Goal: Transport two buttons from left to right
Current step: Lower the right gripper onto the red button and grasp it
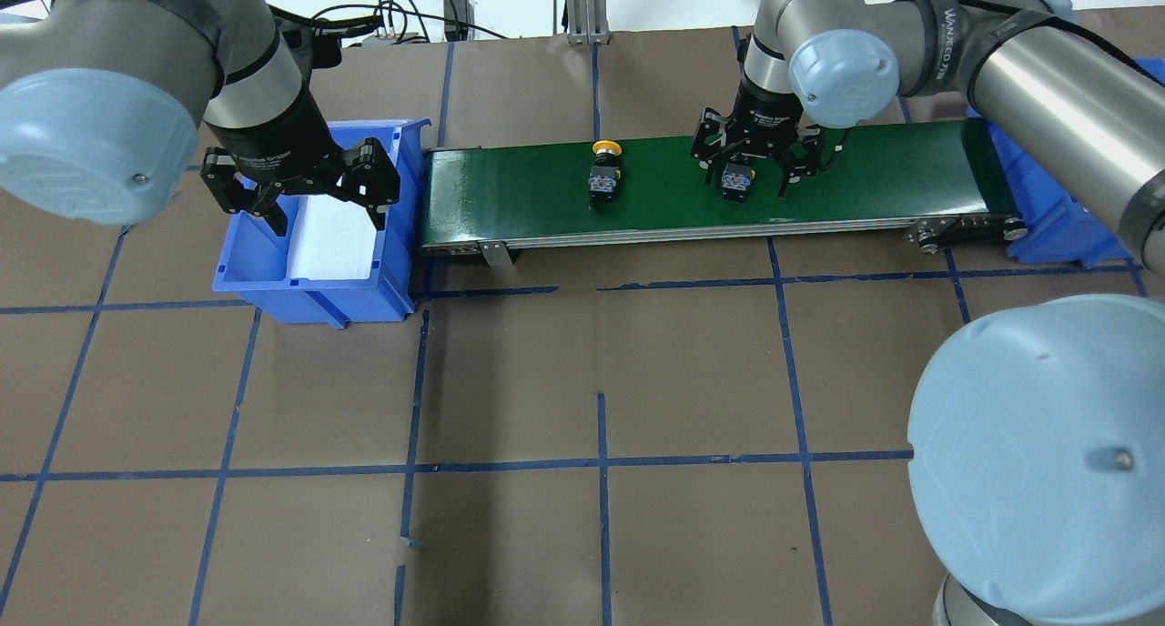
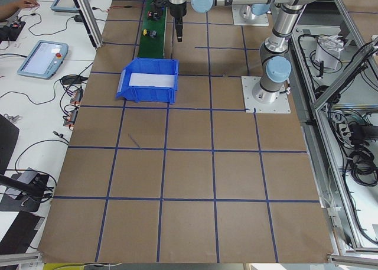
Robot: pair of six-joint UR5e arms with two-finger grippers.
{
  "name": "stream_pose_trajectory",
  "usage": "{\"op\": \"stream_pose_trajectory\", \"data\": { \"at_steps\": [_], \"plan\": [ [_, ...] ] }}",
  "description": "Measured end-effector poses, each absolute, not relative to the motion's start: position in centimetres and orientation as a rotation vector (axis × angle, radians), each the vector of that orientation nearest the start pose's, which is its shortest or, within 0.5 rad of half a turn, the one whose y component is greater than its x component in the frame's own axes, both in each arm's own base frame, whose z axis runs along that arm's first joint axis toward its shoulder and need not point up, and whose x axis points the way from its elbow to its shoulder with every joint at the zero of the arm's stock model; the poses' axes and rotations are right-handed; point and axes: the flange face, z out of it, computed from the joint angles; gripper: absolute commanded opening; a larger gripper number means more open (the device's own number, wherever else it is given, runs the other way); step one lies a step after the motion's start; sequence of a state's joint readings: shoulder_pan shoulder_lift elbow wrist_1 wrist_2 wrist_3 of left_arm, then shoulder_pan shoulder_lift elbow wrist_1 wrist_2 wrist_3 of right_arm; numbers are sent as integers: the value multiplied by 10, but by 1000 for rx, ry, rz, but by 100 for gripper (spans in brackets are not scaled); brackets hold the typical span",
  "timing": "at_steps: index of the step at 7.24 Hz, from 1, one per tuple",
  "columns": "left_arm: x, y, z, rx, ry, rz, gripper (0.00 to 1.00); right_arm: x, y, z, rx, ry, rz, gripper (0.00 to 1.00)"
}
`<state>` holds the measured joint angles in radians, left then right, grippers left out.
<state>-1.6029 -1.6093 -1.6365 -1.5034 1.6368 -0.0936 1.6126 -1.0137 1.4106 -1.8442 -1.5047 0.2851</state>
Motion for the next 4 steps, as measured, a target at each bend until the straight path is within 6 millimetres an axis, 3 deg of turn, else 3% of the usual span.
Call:
{"op": "stream_pose_trajectory", "data": {
  "at_steps": [1, 2, 3, 4],
  "plan": [
    [-143, -498, 443, -92, 3072, 50, 100, 167, -669, 255, 385, 3066, 198, 59],
    [-143, -498, 443, -92, 3072, 50, 100, 166, -670, 251, 383, 3068, 200, 35],
    [-143, -498, 443, -91, 3072, 50, 100, 165, -670, 249, 377, 3072, 203, 15],
    [-143, -498, 443, -92, 3072, 51, 100, 163, -670, 250, 368, 3077, 198, 8]
  ]
}}
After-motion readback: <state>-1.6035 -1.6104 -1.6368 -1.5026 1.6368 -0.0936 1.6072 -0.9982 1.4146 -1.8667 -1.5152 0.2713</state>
